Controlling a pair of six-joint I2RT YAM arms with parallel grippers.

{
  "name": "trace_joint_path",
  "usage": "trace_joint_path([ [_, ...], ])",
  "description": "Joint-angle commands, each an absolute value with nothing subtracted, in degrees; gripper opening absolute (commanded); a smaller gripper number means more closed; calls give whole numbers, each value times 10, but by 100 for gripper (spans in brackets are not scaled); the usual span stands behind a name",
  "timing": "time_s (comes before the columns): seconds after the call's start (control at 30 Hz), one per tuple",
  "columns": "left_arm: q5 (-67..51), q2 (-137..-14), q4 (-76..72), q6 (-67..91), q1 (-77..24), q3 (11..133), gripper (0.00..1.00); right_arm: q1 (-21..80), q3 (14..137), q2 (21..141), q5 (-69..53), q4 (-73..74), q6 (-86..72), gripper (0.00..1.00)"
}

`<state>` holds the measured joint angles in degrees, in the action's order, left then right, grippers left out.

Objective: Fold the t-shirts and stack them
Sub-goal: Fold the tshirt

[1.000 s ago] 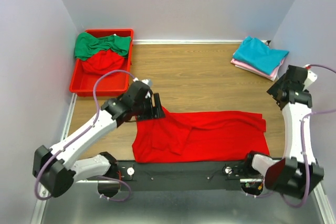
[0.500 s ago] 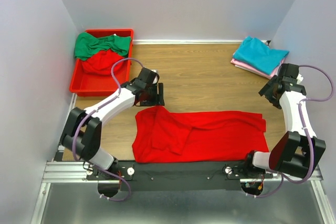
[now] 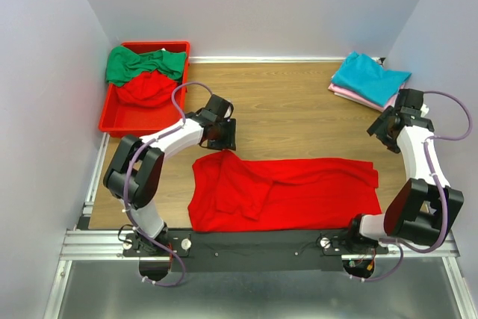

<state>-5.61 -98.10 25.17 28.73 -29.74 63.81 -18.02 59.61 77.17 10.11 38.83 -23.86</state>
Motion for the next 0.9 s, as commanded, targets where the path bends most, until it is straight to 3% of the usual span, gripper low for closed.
trace_joint_path([
  [0.0,-80,-992,242,275,-295,641,56,-180,585,787,97,374,-224,73],
  [0.23,-99,-991,226,280,-295,624,51,-180,561,841,92,350,-200,73],
  [0.3,-106,-990,218,281,-295,617,46,-180,554,852,81,343,-200,72],
  [0.33,-109,-990,215,282,-295,614,42,-180,553,862,78,341,-200,72],
  [0.5,-84,-972,221,286,-294,620,0,-180,556,890,69,339,-207,72],
  [0.63,-8,-916,240,304,-293,621,0,-181,556,915,76,340,-205,72],
  [0.87,-10,-853,236,328,-292,590,0,-186,558,949,48,343,-214,66],
])
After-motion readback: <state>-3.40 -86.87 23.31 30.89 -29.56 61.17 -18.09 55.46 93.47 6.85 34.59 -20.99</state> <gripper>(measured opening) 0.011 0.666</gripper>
